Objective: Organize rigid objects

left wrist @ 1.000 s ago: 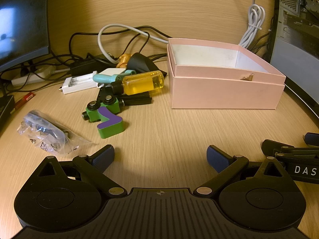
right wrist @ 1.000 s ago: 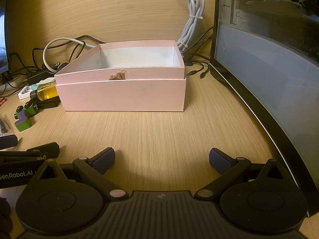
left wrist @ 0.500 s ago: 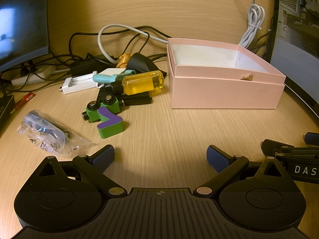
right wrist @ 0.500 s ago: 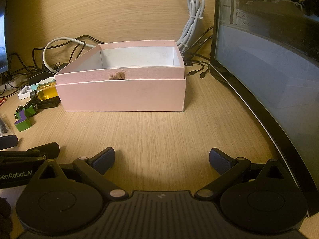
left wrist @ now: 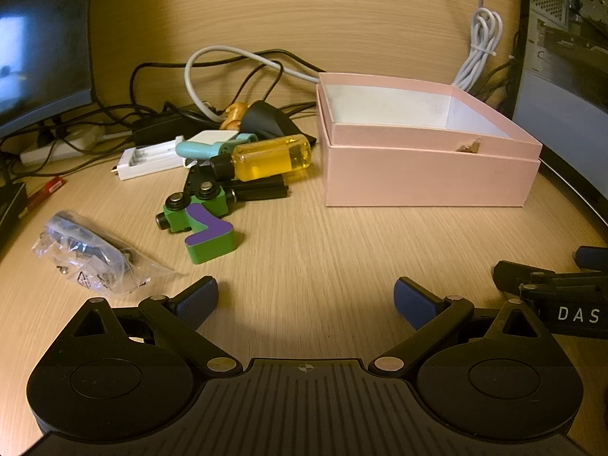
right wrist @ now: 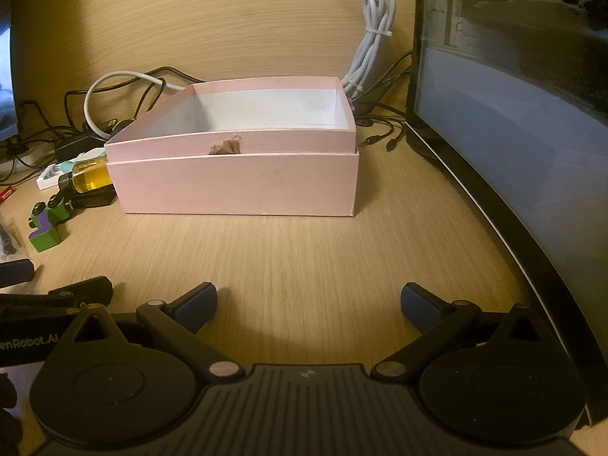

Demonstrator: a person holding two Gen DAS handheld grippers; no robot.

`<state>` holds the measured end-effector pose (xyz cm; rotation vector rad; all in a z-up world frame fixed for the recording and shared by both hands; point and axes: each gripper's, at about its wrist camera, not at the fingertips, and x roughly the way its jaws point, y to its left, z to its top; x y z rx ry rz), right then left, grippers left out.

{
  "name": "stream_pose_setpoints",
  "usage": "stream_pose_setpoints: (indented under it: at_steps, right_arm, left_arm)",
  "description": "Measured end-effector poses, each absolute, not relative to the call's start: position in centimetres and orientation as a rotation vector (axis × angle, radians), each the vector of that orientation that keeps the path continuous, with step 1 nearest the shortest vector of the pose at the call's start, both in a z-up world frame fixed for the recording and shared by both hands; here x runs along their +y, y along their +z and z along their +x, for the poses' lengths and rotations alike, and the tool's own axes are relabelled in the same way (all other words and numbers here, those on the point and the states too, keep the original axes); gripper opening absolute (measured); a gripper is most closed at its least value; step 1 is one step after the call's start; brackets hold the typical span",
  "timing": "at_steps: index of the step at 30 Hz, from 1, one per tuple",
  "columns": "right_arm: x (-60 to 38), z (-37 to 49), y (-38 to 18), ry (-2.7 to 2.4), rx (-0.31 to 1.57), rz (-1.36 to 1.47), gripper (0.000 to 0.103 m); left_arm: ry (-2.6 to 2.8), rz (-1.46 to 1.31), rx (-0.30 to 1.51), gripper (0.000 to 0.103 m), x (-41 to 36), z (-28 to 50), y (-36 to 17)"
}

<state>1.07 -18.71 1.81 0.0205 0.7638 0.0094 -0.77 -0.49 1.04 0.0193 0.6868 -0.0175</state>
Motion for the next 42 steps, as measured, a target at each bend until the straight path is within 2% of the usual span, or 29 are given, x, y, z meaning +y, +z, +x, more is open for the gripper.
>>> stream_pose_setpoints:
  at_steps: [11, 15, 18, 22, 26, 27, 28, 29, 30, 31, 37, 38, 40, 42]
  right_arm:
    - [-18.4, 0.8, 2.5, 0.0, 0.847, 0.017, 0.103]
    - [-18.2, 0.0, 2.6, 0.006, 0.848, 0.017, 0.103]
    - [-18.1, 0.3, 2.8, 0.015, 0.883, 0.014, 0.103]
    - [-18.0, 0.3, 2.9, 0.018, 0.889, 0.011, 0.103]
    - [-17.8, -0.2, 3.0, 0.021, 0.894, 0.012, 0.101]
    - [-17.7, -0.3, 3.2, 0.01, 0.896, 0.017, 0.092]
    - [-17.6, -0.5, 3.6, 0.005, 0.897, 0.037, 0.086]
    - [-17.6, -0.8, 4.0, 0.004, 0.898, 0.065, 0.086]
    - [-17.6, -1.1, 4.3, -0.007, 0.892, 0.089, 0.086]
    - [-17.5, -1.5, 4.7, -0.033, 0.878, 0.107, 0.086]
    - [-15.1, -4.3, 7.0, -0.094, 0.809, 0.101, 0.086]
    - [-14.8, -4.4, 7.2, -0.091, 0.809, 0.101, 0.086]
    - [-13.9, -4.8, 7.2, -0.084, 0.817, 0.104, 0.086]
    - [-13.2, -5.0, 7.1, -0.075, 0.822, 0.117, 0.086]
  left_arm:
    - [-0.047, 0.001, 0.703, 0.1, 1.1, -1.6, 1.9]
    - [-0.026, 0.068, 0.571, 0.101, 5.7, -3.2, 5.5]
    - [-0.024, 0.152, 0.541, 0.1, 10.8, -2.0, 8.4]
    - [-0.068, 0.194, 0.669, 0.1, 18.4, 2.6, 11.5]
    - [-0.111, 0.192, 0.83, 0.1, 23.5, 7.3, 12.0]
    - [-0.092, 0.223, 0.842, 0.096, 24.4, 8.4, 11.9]
    - [-0.069, 0.253, 0.849, 0.085, 24.9, 9.4, 11.7]
    - [-0.052, 0.271, 0.857, 0.078, 25.6, 10.2, 11.3]
    - [-0.048, 0.276, 0.865, 0.066, 26.2, 10.9, 11.0]
    - [-0.05, 0.281, 0.874, 0.059, 26.8, 11.6, 10.7]
    - [-0.111, 0.324, 0.962, 0.057, 28.1, 14.7, 8.5]
    - [-0.118, 0.328, 0.977, 0.054, 28.0, 15.2, 8.0]
    - [-0.13, 0.335, 1.01, 0.039, 27.8, 15.7, 6.9]
    - [-0.134, 0.342, 1.049, 0.035, 27.9, 16.3, 6.0]
